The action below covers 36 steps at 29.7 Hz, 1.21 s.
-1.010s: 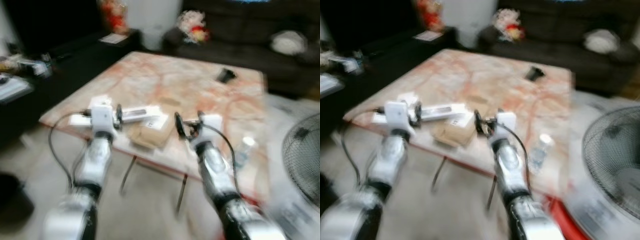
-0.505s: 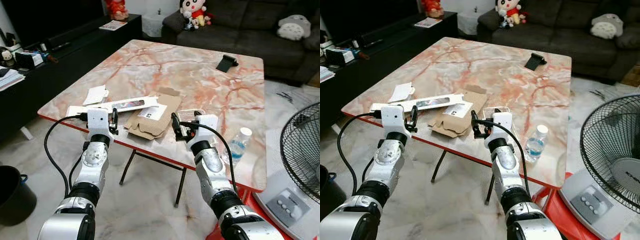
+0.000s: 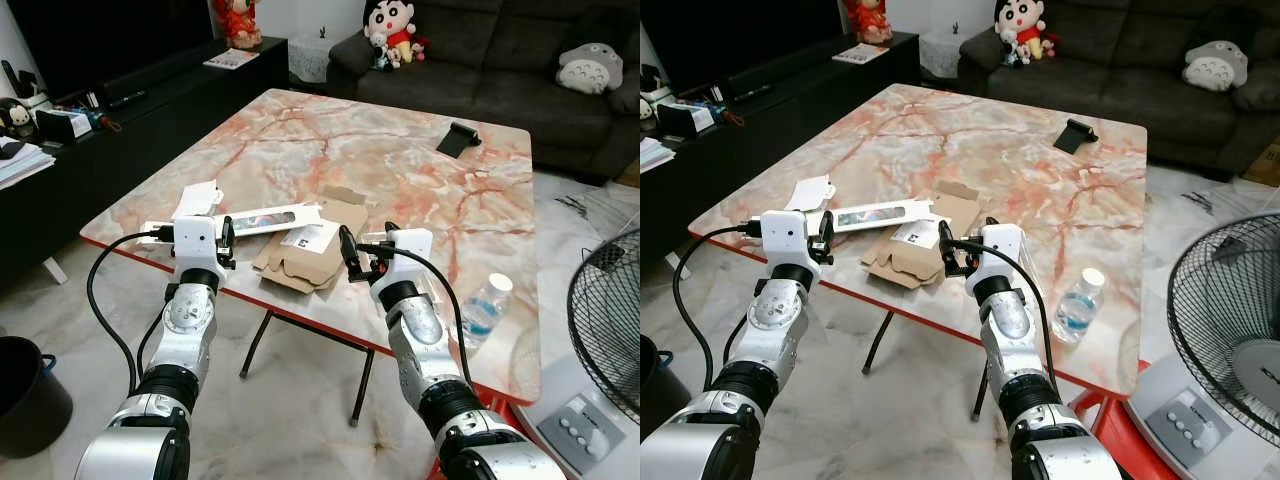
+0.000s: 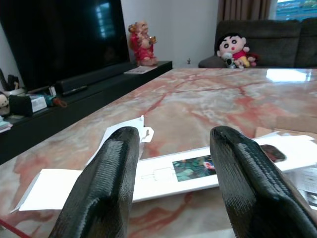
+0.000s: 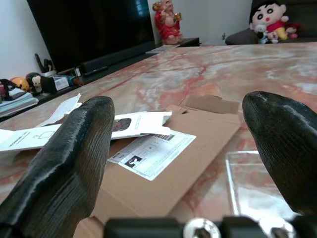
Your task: Picking trash to rubbish bin
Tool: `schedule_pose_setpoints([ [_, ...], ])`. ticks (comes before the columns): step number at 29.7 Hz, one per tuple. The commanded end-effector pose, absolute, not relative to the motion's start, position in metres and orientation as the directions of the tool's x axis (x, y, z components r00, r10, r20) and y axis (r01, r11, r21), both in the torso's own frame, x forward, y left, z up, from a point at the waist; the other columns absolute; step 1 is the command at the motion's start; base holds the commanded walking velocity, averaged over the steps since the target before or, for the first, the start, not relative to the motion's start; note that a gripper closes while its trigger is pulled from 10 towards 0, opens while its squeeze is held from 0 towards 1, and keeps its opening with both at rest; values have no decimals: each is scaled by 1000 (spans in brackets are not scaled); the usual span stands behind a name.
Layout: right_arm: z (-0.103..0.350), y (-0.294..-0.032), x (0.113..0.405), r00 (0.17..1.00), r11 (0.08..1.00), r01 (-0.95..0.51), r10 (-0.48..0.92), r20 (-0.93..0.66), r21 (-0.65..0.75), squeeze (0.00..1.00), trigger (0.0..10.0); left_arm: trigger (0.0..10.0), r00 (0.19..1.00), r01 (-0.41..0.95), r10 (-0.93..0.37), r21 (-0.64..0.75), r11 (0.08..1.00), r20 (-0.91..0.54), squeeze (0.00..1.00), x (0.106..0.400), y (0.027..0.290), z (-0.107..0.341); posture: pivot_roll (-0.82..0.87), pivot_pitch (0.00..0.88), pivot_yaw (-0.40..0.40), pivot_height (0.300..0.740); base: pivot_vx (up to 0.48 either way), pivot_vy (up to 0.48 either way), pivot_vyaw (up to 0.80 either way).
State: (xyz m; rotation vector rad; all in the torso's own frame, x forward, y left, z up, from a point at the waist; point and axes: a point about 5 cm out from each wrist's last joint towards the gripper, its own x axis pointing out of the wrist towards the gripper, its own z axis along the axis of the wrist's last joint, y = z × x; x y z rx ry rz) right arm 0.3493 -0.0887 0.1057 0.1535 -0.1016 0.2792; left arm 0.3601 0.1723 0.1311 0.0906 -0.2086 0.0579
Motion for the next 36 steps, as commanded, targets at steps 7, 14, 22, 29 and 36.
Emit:
schedule_pose_setpoints([
  [7, 112, -85, 352, 952, 947, -294, 277, 132, 129, 0, 10000, 10000, 975, -77, 58, 84, 993, 213, 0, 362, 176, 135, 4, 0, -18, 740, 325, 0, 0],
  [14, 112, -84, 352, 951, 946, -297, 280, 134, 129, 0, 10000, 10000, 975, -76, 56, 85, 993, 217, 0, 362, 175, 136, 4, 0, -18, 740, 322, 0, 0],
  [22, 112, -84, 353, 950, 944, -300, 282, 135, 140, 0, 10000, 10000, 975, -70, 50, 85, 994, 218, 0, 362, 174, 136, 4, 0, -18, 740, 325, 0, 0],
  [29, 112, -82, 352, 946, 942, -310, 293, 135, 130, 0, 10000, 10000, 974, -39, 19, 88, 995, 225, 0, 362, 169, 136, 4, 0, -18, 740, 47, 0, 0],
  [36, 111, -83, 351, 948, 944, -307, 291, 132, 123, 0, 10000, 10000, 979, -15, -4, 92, 996, 205, 0, 361, 166, 133, 4, 0, -18, 740, 0, 0, 0],
])
